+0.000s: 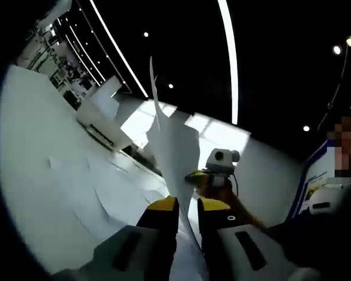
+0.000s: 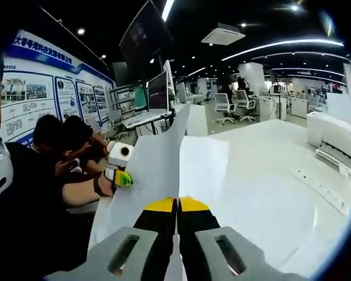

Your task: Organize the stack of printing papers by aligning and flattening the scattered papers on the table

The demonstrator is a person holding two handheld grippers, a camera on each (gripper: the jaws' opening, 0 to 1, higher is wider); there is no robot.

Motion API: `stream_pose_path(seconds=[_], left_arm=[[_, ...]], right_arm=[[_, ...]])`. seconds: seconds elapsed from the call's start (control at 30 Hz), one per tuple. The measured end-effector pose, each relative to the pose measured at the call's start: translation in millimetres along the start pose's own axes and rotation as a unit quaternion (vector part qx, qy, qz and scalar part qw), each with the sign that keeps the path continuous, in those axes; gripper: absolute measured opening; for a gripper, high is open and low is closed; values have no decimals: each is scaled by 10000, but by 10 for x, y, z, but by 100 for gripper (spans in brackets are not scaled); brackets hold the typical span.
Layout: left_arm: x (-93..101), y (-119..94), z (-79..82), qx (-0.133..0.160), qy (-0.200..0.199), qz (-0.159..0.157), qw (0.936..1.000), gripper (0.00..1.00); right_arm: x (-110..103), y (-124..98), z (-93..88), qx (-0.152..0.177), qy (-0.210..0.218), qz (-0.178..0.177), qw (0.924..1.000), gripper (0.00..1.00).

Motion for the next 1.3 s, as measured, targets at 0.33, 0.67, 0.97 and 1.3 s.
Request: stream_pose_path(seconds=[0.33,0.67,0.97,1.3], left_arm=[[0,-8,7,-10,10,-3,10000,17],[8,-6,-4,-20,13,-3,10000,17],[-4,0,-19,-56,80,25,9999,15],[-43,-1,-29,-102,227,104,9996,7]], right_arm=[[-72,67,7,7,24,63,10000,0],[-62,101,1,41,73,102,9999,0],[-39,111,-12,31,104,100,9999,0],[-25,119,-30,32,120,104,9999,0]])
Point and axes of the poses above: the point that each gripper's makers call its tool centre point, and the gripper's own axes: y roughly forward along the fingers, x roughly to its right, z roughly out of its top, the point moved 4 cm from there along -y, roughly backward along the fingers, and after that the axes turned 3 degrees about z, right-handed, at the moved point
